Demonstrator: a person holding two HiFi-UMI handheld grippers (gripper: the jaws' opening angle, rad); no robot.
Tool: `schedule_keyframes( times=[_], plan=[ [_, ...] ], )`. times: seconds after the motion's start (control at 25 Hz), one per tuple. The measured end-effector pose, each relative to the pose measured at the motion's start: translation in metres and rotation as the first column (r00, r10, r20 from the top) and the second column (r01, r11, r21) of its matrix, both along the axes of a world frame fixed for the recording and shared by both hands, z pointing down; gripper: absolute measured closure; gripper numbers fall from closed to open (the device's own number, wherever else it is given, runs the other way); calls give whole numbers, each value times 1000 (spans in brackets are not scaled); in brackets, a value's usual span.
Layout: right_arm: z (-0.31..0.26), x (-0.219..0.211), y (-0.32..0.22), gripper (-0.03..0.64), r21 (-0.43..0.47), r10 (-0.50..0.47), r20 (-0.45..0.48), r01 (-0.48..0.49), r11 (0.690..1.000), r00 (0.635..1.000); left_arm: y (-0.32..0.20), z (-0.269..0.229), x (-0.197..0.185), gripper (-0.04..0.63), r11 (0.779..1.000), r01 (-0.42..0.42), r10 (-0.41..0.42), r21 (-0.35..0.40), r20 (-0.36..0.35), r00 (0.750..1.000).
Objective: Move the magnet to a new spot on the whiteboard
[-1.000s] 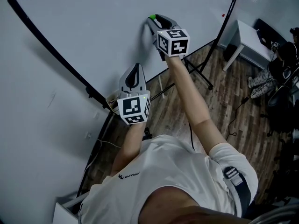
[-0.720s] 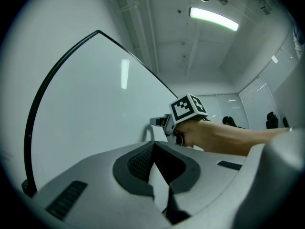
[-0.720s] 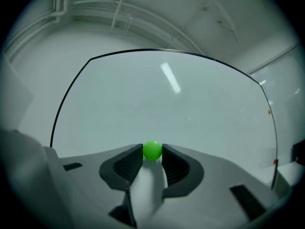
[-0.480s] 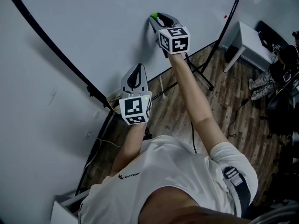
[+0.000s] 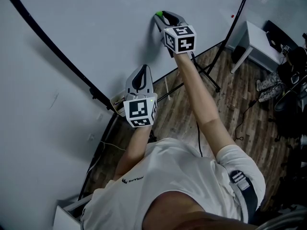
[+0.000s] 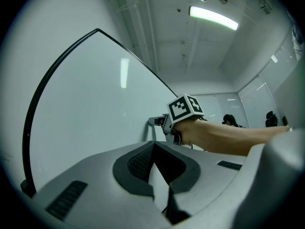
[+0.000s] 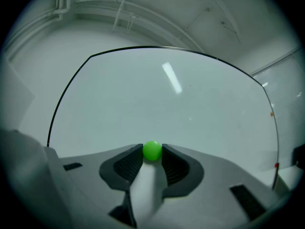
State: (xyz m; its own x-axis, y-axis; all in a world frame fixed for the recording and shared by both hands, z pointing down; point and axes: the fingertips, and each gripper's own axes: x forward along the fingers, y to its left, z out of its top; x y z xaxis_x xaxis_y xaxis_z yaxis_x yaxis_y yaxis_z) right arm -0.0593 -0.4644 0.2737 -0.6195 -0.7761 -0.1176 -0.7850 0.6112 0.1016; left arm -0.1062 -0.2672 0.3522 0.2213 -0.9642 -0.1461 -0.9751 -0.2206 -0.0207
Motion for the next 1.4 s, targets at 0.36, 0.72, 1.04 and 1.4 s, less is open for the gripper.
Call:
schedule_keyframes(
  times=[0.36, 0.72, 1.04, 1.4],
  plan=[
    [2, -2, -2, 485, 0, -1, 1, 1, 1000, 1000, -3, 5, -1, 593, 1000, -3, 3, -10, 0, 1000],
    [2, 1, -3, 472, -9, -10, 35, 10, 1000, 999, -3, 4, 2, 593, 1000, -8, 8, -5, 0, 1000],
    [3, -4, 3, 463, -11, -36, 38, 36, 999, 999, -3, 1, -1, 594, 1000, -5, 5, -2, -5, 1000],
    [-1, 5, 9, 496, 7, -35, 66, 35, 999, 997, -2, 1, 1, 593, 1000, -8, 8, 3, -4, 1000]
  ],
)
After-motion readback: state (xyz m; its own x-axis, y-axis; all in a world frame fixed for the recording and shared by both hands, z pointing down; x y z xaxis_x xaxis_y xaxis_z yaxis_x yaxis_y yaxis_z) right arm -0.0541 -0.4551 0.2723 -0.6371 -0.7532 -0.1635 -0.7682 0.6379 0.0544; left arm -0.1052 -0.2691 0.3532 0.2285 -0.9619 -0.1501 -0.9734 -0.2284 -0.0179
